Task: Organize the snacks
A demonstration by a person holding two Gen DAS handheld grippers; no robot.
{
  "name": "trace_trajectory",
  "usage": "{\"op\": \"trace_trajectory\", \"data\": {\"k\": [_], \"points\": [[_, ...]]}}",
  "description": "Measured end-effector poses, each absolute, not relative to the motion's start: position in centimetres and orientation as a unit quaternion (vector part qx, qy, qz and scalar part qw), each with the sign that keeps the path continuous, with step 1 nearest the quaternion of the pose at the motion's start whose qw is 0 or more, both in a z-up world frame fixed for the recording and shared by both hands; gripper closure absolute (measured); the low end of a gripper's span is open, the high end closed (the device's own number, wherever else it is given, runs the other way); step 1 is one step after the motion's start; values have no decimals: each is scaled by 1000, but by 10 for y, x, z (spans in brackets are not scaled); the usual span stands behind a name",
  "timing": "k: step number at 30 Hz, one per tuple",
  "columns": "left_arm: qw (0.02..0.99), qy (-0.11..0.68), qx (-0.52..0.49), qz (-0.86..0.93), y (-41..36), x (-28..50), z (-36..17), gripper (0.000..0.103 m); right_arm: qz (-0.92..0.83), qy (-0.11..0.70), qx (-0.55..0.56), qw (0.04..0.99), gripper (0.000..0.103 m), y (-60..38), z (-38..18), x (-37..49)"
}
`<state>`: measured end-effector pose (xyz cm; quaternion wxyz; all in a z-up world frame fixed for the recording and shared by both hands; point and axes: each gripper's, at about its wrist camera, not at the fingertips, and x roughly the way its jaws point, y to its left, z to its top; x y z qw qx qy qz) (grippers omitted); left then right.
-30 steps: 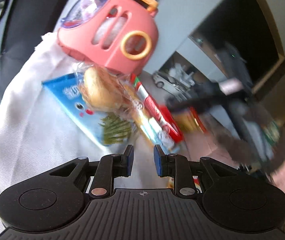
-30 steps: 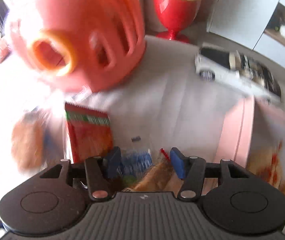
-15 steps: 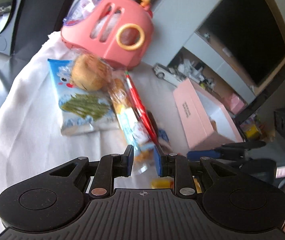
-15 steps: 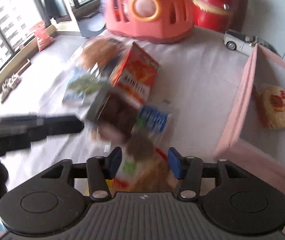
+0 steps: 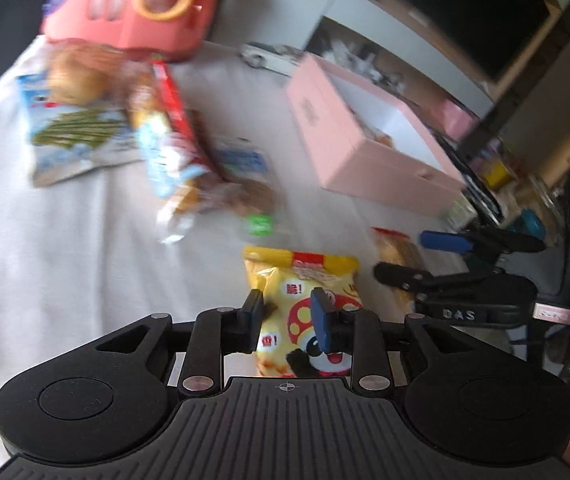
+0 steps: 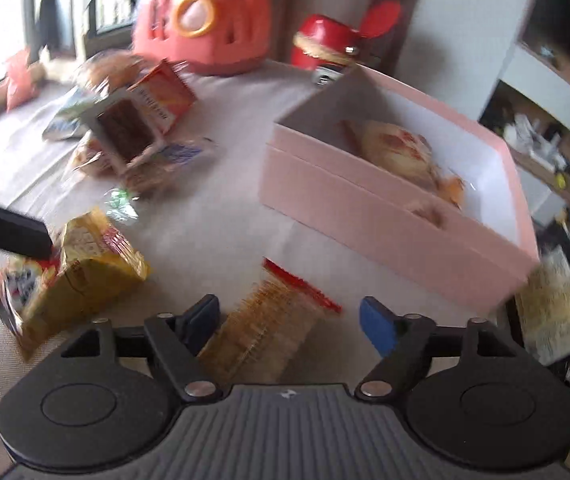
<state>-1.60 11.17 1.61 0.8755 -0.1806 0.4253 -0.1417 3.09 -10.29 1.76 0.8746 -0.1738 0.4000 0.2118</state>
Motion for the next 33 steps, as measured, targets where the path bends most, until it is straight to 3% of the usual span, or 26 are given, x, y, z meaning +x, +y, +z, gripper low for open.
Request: {"op": "trace_trajectory", "data": {"k": [6, 12, 16, 20, 28, 33], "points": [[880, 415, -178, -146, 101, -3, 19, 73, 203, 400, -91, 889, 14, -136, 7, 28], [918, 366, -140, -64, 98, 37, 26, 73, 193, 355, -85, 911, 12, -133, -6, 16], [918, 387, -85, -23, 85, 60, 15, 76, 181, 353, -82, 914, 12, -135, -5, 14], [925, 378, -33, -24, 72, 58, 13, 75, 180, 361, -68, 913, 11, -139, -6, 18], [896, 429, -56, -98, 73, 30, 16, 74, 175, 365, -67, 912, 6, -138, -7, 19], [912, 395, -68, -88, 77, 9, 23, 75, 169, 367, -66, 912, 4, -138, -8, 19]]}}
